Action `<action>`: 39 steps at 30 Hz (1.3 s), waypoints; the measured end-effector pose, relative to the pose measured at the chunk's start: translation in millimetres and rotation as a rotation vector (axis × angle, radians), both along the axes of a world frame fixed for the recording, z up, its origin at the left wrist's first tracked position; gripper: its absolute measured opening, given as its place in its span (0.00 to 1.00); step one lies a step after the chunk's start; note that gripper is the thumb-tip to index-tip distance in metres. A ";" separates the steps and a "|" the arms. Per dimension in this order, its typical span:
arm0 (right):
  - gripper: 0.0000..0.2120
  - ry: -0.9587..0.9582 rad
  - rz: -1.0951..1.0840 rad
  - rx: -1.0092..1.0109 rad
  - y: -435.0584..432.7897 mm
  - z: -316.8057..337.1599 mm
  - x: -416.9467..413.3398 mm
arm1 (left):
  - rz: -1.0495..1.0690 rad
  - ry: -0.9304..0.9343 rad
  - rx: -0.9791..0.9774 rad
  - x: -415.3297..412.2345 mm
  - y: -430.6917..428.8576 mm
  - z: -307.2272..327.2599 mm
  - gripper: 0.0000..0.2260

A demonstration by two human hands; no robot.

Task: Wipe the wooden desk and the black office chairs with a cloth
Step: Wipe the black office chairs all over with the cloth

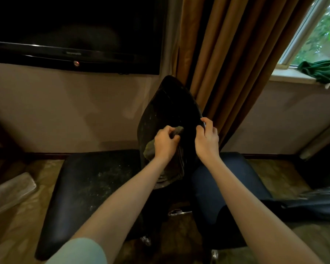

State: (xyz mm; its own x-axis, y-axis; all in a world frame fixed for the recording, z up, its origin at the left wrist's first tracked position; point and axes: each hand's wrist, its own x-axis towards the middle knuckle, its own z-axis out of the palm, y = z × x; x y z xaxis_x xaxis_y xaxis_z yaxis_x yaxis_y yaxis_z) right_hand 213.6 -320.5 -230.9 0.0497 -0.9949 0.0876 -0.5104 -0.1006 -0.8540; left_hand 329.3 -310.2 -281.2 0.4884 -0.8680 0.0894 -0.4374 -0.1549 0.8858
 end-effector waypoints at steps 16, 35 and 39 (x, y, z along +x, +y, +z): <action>0.21 0.499 -0.098 -0.015 -38.4 25.4 38.9 | 0.078 0.123 -0.088 12.4 -70.2 7.7 0.02; 0.23 0.745 -0.165 -0.121 -38.0 12.8 42.3 | 0.034 0.167 -0.193 24.9 -101.1 5.9 0.06; 0.22 0.772 -0.165 -0.147 -38.1 13.8 46.6 | 0.111 0.278 -0.100 43.0 -100.6 -2.4 0.03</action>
